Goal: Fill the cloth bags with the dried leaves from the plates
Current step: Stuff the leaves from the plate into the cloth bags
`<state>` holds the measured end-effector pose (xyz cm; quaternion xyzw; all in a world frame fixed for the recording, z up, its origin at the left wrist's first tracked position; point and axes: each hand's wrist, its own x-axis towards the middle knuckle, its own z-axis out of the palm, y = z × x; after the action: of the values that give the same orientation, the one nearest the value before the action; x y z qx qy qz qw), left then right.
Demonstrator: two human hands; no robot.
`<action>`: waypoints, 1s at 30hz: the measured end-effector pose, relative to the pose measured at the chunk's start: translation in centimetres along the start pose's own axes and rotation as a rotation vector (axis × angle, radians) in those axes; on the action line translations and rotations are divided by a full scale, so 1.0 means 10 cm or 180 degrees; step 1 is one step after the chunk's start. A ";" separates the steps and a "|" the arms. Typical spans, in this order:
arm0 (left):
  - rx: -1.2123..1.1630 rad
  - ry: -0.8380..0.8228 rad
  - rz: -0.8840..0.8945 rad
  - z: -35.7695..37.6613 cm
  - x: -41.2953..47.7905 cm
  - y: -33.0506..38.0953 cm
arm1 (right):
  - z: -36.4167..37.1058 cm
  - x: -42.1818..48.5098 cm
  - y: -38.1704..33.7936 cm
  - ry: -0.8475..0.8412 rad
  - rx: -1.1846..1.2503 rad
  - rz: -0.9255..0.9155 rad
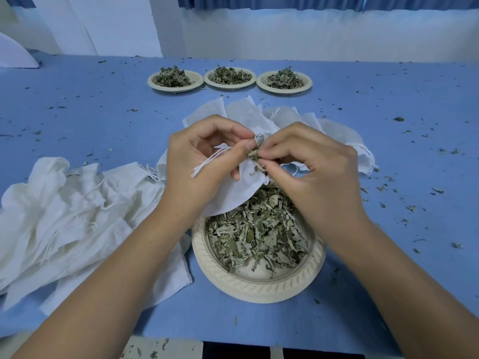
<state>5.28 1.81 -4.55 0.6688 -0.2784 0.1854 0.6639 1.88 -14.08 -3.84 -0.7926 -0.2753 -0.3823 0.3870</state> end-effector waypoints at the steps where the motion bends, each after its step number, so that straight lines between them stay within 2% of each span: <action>1: -0.0011 0.0042 -0.0005 0.00 0.00 0.00 | 0.00 0.00 0.01 -0.0033 -0.0044 -0.0028; 5: -0.0038 0.0155 0.0011 0.01 0.00 0.01 | -0.04 0.02 0.02 -0.0150 0.0080 0.0043; 10: 0.0012 0.0375 0.0075 -0.02 0.02 0.02 | -0.04 0.02 0.05 -0.0276 -0.0177 0.0017; 15: 0.0204 0.0330 0.0237 -0.01 0.00 0.03 | 0.00 -0.01 0.02 -0.0399 -0.0726 -0.0498; 20: 0.0382 0.0030 0.0374 0.01 -0.02 0.04 | 0.02 -0.01 -0.02 -0.0134 -0.0254 -0.0324; 25: 0.0211 0.0139 0.0221 0.02 -0.02 0.04 | 0.05 -0.03 0.07 -0.0614 -0.0882 -0.0422; 27: 0.0170 0.0200 0.0158 0.01 -0.01 0.03 | 0.04 -0.03 0.05 -0.0618 -0.0782 -0.0429; 30: 0.0129 0.0202 0.0076 0.00 0.02 0.02 | 0.01 -0.01 -0.01 -0.0324 -0.0248 -0.0182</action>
<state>5.27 1.83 -4.28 0.6726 -0.2613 0.2201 0.6564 1.76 -13.97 -3.88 -0.8173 -0.3020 -0.3629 0.3303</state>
